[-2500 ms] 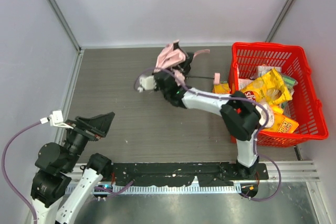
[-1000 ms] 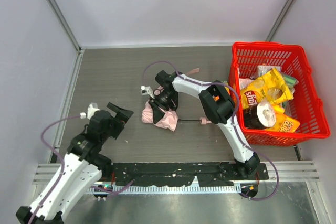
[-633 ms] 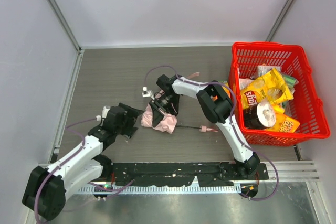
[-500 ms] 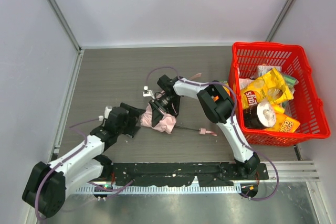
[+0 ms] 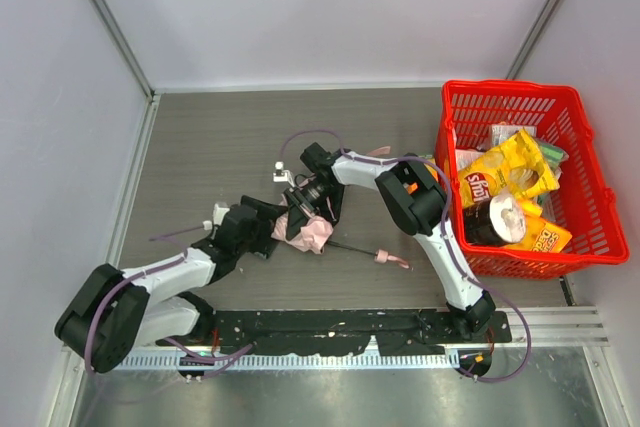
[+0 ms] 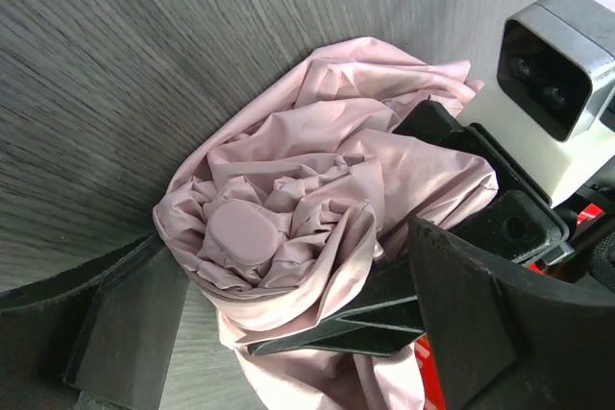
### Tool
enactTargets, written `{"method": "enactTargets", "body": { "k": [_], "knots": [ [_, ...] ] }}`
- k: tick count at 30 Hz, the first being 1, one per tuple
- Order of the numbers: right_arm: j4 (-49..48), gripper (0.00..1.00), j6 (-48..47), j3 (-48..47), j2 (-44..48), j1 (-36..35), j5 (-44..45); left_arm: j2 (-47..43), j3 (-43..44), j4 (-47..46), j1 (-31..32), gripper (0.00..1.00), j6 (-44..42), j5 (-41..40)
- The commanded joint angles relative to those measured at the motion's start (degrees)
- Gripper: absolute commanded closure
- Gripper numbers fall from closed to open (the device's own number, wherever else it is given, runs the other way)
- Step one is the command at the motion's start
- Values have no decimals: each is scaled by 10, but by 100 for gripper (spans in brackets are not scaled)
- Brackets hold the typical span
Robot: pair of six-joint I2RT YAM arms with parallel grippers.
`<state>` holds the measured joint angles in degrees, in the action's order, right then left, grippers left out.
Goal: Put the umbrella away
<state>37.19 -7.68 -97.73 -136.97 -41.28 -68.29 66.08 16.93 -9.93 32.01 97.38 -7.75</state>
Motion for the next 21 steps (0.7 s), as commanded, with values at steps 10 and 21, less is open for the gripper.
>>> {"method": "enactTargets", "body": {
  "k": [10,21],
  "knots": [
    [-14,99,-27,13,-38,-3,25,16,-29,33,55,19,14,-147],
    [-9,99,-26,-3,-33,-5,-3,104,-70,-128,74,25,7,-197]
  ]
}}
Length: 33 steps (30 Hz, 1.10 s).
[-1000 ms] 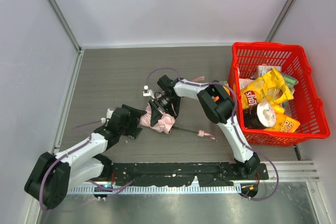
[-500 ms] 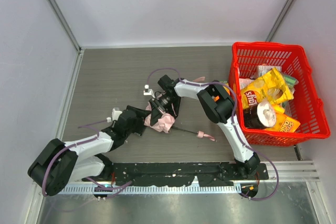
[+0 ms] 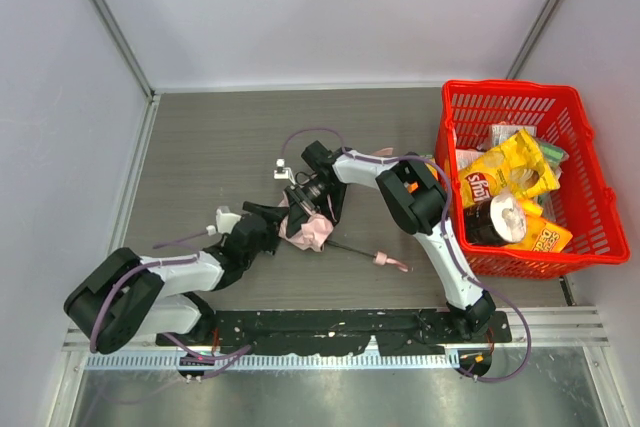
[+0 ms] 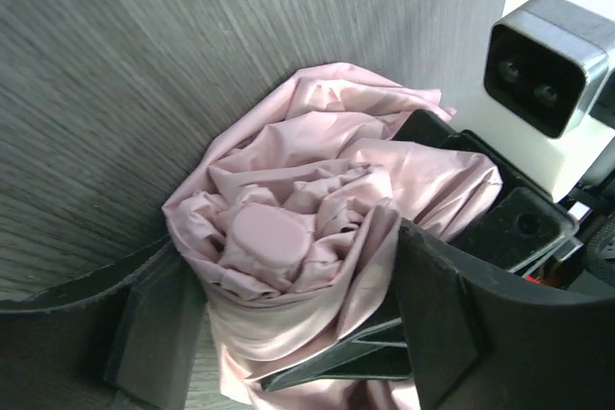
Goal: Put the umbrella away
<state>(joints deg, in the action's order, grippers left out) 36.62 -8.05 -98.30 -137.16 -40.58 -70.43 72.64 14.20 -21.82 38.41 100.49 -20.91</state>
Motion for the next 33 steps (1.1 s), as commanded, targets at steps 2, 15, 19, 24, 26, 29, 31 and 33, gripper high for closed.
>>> {"method": "enactTargets", "body": {
  "k": [2,15,19,24,26,29,31,33],
  "knots": [
    [0,99,-25,2,-30,-12,17,43,-51,-41,10,34,-31,-82],
    [3,83,-4,6,-14,-18,120,49,-67,-74,10,98,-53,-79],
    [-22,48,29,24,33,-18,201,30,-75,-53,10,100,-50,-77],
    [14,34,45,8,81,-13,321,-15,-80,7,10,100,-43,-77],
    [54,29,30,-18,98,-10,382,-39,-79,41,10,100,-42,-77],
    [122,25,9,-54,125,-14,456,-66,-80,88,10,100,-28,-78],
    [130,24,-1,-52,160,-27,499,-74,-78,102,10,100,-28,-83],
    [122,23,0,-36,198,-49,542,-73,-76,106,10,100,-25,-83]
  ]
}}
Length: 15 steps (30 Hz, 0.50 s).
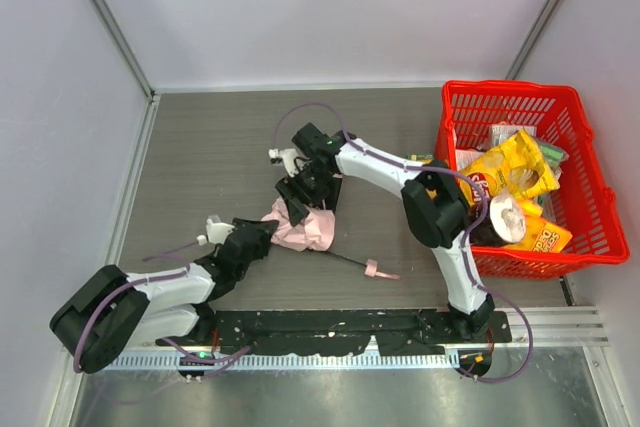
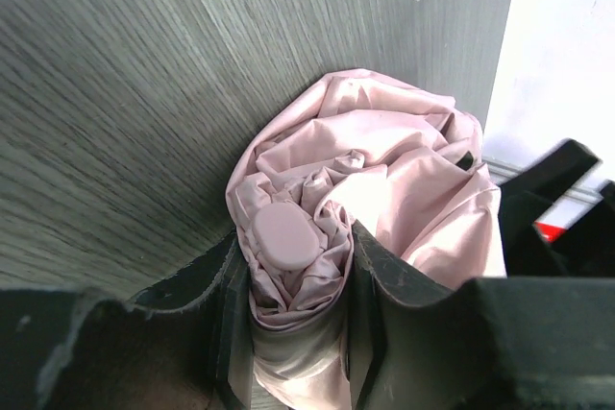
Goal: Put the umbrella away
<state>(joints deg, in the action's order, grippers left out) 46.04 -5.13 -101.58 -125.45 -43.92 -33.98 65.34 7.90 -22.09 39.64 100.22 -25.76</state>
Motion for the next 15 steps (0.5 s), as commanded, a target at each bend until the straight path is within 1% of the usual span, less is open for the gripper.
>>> {"method": "enactTargets", "body": {
  "k": [1,2,4,5,6,7,8,9,10,11,12,13,14,15],
  "knots": [
    [11,22,-19,19,109,-22,198,2,-12,109,-3,100,-17,-31],
    [5,21,-13,30,121,-37,210,6,-12,106,-3,100,-14,-28],
    [-37,21,6,76,168,-60,256,13,-9,107,-3,100,-9,-18],
    [-91,20,9,127,211,-70,302,16,-6,110,-3,100,-6,-14],
    [-117,19,6,179,231,-94,325,19,-1,117,-2,100,0,-8],
    [-185,16,-1,213,275,-106,378,21,4,130,-3,100,5,-3],
    [-215,16,-16,263,294,-123,391,22,11,143,-3,100,6,0],
    [-270,16,-27,290,331,-135,426,22,18,157,-3,100,7,5],
    [-293,14,-57,335,352,-159,442,22,27,184,-3,100,17,10],
    [-348,13,-67,354,386,-171,477,22,36,205,-3,100,23,16],
    [-378,12,-84,391,416,-188,484,22,40,217,-2,100,23,19],
    [-421,12,-94,407,432,-194,468,22,42,219,-2,100,25,25],
    [-449,11,-109,444,455,-199,427,21,45,237,-3,100,29,32],
    [-509,9,-121,468,462,-201,404,23,50,249,-4,100,36,37]
  ]
}}
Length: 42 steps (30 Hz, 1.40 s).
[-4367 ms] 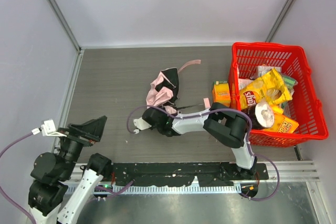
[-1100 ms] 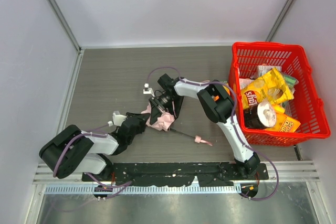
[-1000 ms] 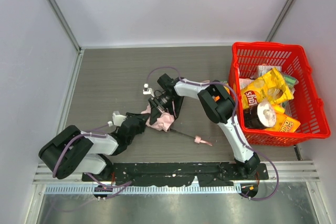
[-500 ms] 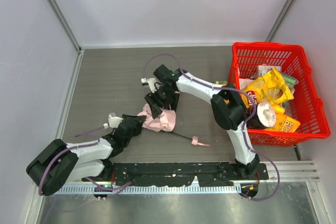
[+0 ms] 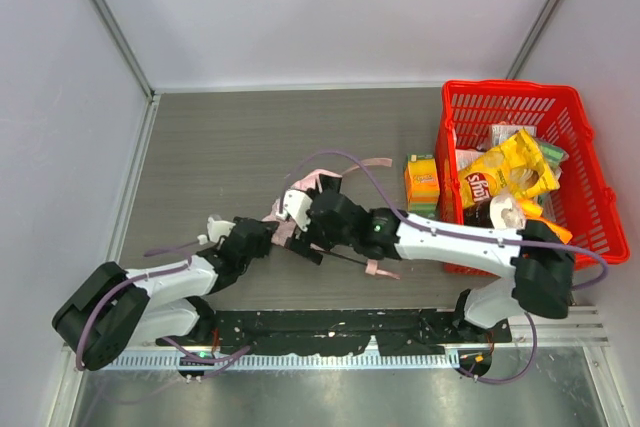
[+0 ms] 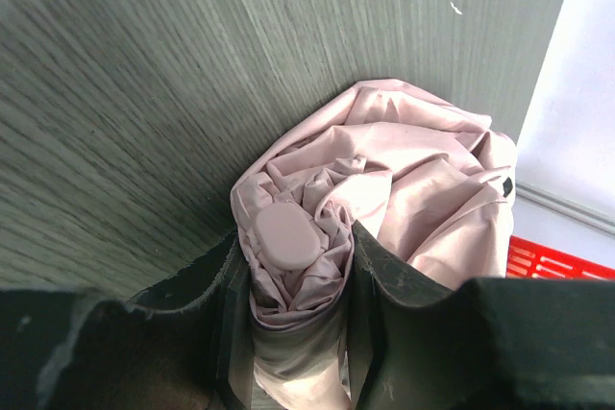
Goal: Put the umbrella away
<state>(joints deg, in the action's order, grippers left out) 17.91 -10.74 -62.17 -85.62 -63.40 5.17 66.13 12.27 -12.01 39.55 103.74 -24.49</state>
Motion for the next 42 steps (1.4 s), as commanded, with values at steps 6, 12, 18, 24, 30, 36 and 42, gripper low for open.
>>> {"method": "enactTargets", "body": {
  "k": [6,12,18,24,30,36,42],
  "knots": [
    [-307,3,-132,107,-26,-6,10,31,35,203,-2,100,15,54],
    [-373,5,-173,107,-100,-16,33,44,46,228,-10,100,29,85],
    [-374,8,-174,104,-158,-25,55,39,64,270,-27,100,29,115],
    [-336,8,-150,94,-179,-25,12,38,89,312,-41,100,12,122],
    [-433,6,-108,195,-123,-15,-14,-6,59,267,-41,100,-13,93],
    [-477,5,-103,222,-101,-6,-18,-64,44,296,-44,100,-5,73],
    [-454,5,-144,147,-163,-14,31,-42,68,327,-44,100,15,98]
  ]
}}
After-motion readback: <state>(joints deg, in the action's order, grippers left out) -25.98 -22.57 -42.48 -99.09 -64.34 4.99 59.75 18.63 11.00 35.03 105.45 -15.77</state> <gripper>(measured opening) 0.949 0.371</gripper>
